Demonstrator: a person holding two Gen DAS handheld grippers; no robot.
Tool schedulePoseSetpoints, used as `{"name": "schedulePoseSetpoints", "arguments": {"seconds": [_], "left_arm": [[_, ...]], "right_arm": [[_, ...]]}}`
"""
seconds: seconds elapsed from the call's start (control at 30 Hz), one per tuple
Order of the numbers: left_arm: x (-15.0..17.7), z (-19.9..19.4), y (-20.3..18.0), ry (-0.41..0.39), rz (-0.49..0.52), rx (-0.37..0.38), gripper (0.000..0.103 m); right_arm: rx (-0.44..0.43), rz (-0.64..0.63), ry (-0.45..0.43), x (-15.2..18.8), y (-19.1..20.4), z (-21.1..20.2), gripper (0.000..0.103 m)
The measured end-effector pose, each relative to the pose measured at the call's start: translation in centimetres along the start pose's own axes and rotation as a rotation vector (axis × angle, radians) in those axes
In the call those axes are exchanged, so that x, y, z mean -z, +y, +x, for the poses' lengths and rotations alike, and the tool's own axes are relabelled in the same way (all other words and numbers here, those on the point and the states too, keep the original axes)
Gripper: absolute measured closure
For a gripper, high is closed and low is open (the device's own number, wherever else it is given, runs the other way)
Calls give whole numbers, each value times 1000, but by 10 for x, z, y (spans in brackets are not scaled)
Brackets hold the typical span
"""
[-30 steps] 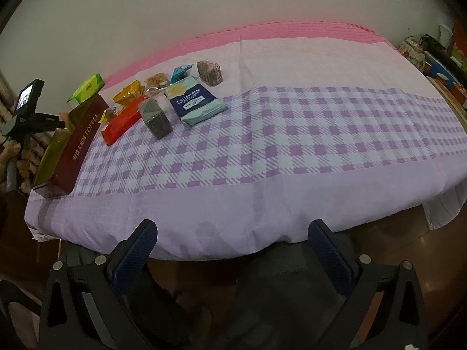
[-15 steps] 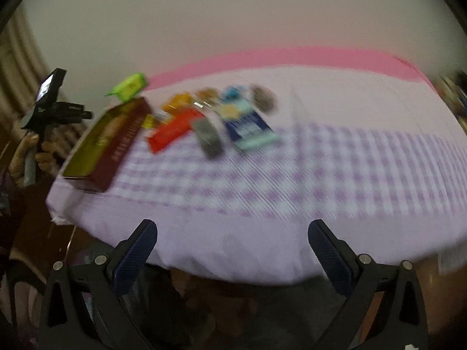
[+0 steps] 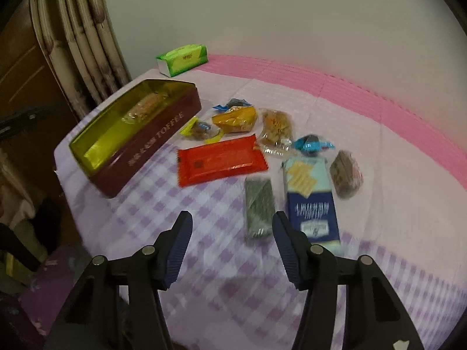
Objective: Organize snacks
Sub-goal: 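Grasp the grey seaweed pack with the right tool, then lower the seaweed pack into the gold tin and open the right tool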
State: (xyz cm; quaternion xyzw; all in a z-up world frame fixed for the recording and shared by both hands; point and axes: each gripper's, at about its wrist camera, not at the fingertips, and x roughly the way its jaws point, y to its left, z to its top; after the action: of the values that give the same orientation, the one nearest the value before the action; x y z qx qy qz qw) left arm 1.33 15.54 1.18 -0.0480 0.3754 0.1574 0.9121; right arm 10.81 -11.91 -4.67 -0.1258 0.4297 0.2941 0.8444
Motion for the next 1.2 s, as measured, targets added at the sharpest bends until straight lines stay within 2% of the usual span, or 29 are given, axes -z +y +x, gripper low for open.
{"name": "schedulePoseSetpoints", "arguments": {"seconds": [0.07,0.23,0.37,0.43,0.5,0.6,0.67,0.8,0.93,1.07,1.2], "left_arm": [[1,5,4,16,-30,19,39],[7,17,6,55,-34,1,39],[7,16,6,45,-45,1,39],[7,16,7,42,-43,-13,39],[6,13,12,33,-63,-37,39],[4,5,27,-13,-149,-64,39],[3,2,34,-29,-180,-94,38],[3,5,45,-14,-215,-117,38],[4,10,50,10,-222,-138,38],[4,14,52,15,-222,-157,38],[4,20,51,33,-205,-172,38]], "right_arm": [[10,-14,16,-8,-3,8,49],[55,-54,109,-19,-8,38,51],[60,-83,193,-19,-7,62,79],[76,-82,227,-18,-8,70,79],[73,-67,221,-20,-5,65,79],[-32,-30,148,-31,6,38,79],[-86,-20,98,-50,22,20,79],[-198,3,53,-96,55,13,79],[-270,38,51,-136,84,37,79],[-278,59,78,-167,108,78,79],[-249,99,114,-175,113,110,79]]}}
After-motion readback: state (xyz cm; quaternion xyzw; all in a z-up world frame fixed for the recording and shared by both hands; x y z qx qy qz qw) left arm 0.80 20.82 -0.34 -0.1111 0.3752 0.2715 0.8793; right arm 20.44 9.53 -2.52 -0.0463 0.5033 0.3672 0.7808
